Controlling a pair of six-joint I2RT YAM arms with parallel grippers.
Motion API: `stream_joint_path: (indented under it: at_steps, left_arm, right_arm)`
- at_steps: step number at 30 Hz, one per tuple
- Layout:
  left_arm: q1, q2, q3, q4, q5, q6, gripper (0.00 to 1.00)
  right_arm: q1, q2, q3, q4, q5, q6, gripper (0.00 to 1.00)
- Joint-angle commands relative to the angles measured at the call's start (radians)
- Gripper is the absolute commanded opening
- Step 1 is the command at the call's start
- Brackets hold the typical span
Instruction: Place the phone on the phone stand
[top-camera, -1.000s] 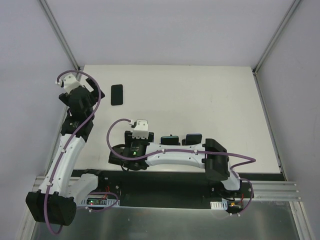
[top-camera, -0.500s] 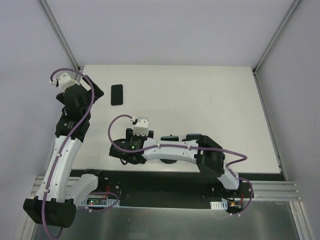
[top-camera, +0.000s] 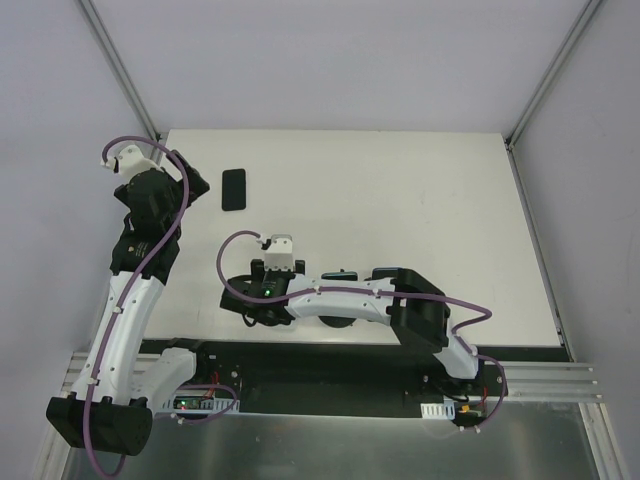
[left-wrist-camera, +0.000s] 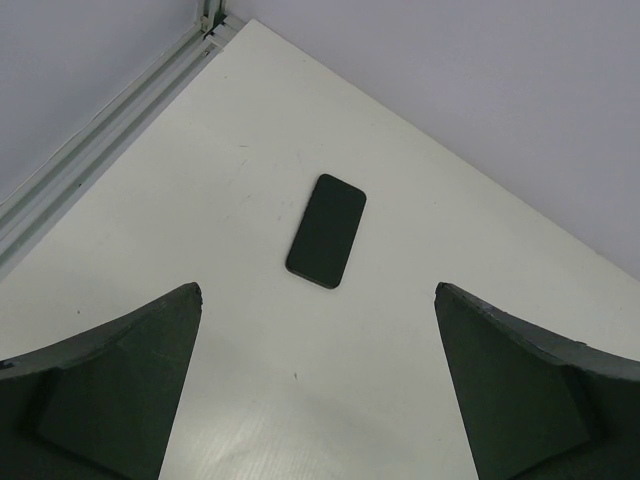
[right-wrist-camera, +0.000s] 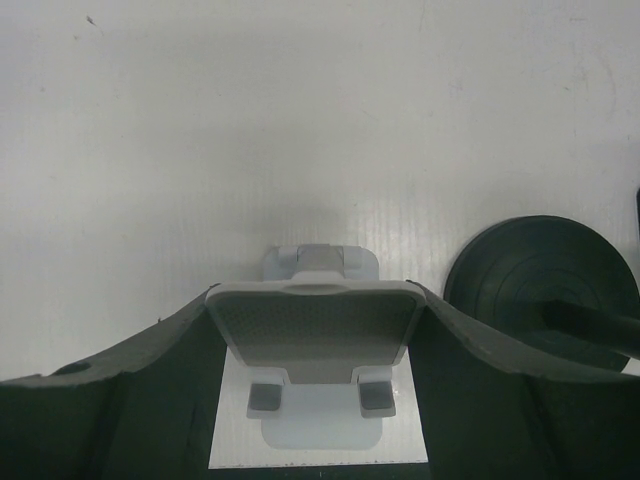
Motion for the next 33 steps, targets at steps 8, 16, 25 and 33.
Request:
stream_joint_path:
  at_steps: [8, 16, 25, 33]
  left_arm:
    - [-0.006, -0.012, 0.017, 0.020, 0.058, 0.003, 0.99]
    - [-0.006, -0.041, 0.021, 0.020, 0.088, 0.009, 0.99]
    - [-0.006, -0.243, -0.113, 0.079, 0.139, 0.018, 0.99]
    - [-0.006, -0.018, -0.073, 0.037, 0.485, 0.061, 0.99]
  right_arm:
    - [0.002, -0.021, 0.044, 0.028, 0.013, -0.109, 0.97]
    - [0.020, -0.205, 0.009, 0.322, 0.091, -0.470, 0.97]
    - [-0.016, -0.416, -0.065, 0.743, 0.062, -0.994, 0.97]
    - [-0.289, -0.636, -0.159, 0.915, -0.448, -1.274, 0.97]
